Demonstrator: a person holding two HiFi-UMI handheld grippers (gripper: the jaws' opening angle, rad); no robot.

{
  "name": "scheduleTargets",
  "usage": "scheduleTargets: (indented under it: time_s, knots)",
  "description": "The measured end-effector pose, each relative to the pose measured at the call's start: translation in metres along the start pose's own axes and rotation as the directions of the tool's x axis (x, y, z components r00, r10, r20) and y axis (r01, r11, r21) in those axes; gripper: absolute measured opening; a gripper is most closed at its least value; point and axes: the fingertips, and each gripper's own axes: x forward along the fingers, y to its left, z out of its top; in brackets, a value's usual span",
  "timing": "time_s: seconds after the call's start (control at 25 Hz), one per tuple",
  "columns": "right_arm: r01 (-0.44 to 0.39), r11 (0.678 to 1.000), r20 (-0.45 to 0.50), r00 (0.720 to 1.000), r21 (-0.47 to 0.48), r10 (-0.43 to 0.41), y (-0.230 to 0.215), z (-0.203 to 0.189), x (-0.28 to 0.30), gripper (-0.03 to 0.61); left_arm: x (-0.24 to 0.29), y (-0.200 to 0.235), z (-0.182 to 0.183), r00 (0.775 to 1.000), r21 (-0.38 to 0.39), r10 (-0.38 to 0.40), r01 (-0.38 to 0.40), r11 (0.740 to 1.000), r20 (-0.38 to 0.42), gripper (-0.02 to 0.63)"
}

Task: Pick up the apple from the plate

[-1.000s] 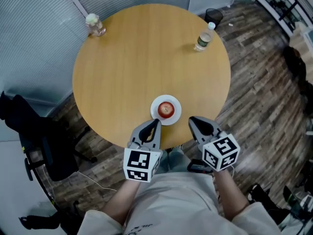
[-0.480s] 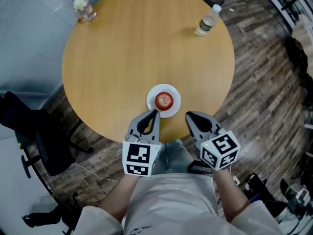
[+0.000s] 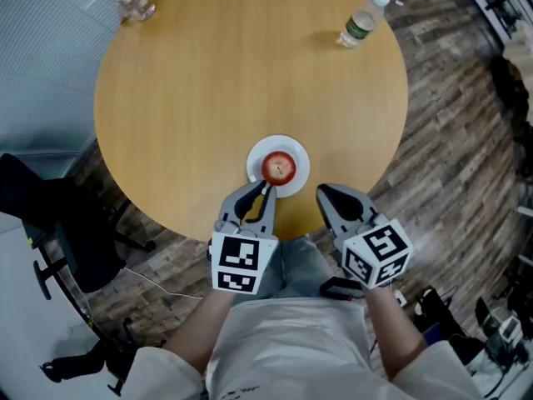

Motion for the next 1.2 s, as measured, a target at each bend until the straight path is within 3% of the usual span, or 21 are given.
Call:
scheduleTargets:
  time_s: [0.84, 1.2]
  knots:
    - [-0.001, 0.999, -0.064, 0.998, 0.051, 0.004, -0.015, -0.021, 0.014, 0.031, 0.055, 0.003, -0.041, 0.989, 0.059, -0.054, 0.062, 0.996, -0.135, 0.327]
    - [0.004, 0.997, -0.083, 0.997, 0.071, 0.001, -0.02, -0.029, 0.016, 0.031, 0.073, 0.006, -0.052, 0.986, 0.088, -0.049, 0.063, 0.994, -0.159, 0.357]
